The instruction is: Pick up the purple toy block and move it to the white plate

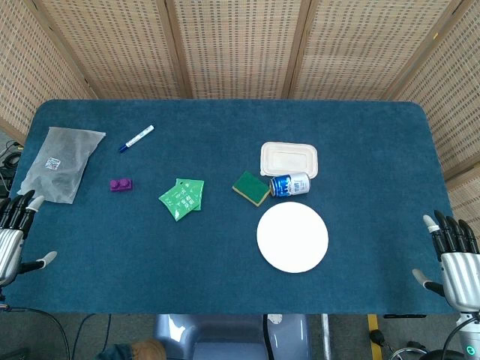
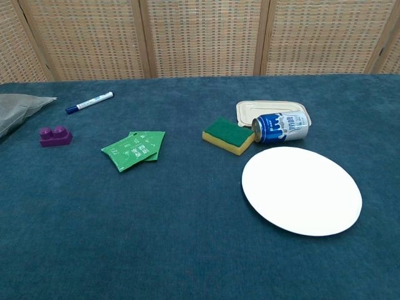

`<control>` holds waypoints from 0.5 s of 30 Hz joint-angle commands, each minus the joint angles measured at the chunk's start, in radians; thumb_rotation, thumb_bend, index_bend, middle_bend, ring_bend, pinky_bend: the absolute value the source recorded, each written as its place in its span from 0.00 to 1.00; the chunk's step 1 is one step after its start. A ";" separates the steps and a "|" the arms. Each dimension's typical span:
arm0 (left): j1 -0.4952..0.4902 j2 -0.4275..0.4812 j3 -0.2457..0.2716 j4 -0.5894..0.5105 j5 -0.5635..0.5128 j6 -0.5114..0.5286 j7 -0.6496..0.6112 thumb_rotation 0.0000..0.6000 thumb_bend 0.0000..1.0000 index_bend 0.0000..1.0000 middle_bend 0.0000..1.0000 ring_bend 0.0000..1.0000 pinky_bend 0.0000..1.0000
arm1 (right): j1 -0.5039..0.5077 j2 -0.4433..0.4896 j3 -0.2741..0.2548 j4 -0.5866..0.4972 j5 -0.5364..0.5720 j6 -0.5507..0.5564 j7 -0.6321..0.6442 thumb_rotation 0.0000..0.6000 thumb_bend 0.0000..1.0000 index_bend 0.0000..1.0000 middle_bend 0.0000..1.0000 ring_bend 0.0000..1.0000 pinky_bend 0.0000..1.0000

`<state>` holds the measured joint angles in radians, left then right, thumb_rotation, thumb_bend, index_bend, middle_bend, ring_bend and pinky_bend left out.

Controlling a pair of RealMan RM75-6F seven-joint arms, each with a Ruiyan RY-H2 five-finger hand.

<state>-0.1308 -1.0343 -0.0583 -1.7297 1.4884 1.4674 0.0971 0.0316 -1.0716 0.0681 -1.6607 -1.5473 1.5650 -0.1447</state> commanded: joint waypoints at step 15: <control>-0.254 -0.063 -0.129 0.223 -0.168 -0.349 -0.019 1.00 0.02 0.00 0.00 0.00 0.00 | 0.015 -0.011 0.014 0.005 0.044 -0.038 -0.007 1.00 0.00 0.02 0.00 0.00 0.00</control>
<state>-0.2608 -1.0526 -0.1255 -1.6321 1.3864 1.2675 0.0863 0.0426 -1.0808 0.0763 -1.6577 -1.5140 1.5352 -0.1503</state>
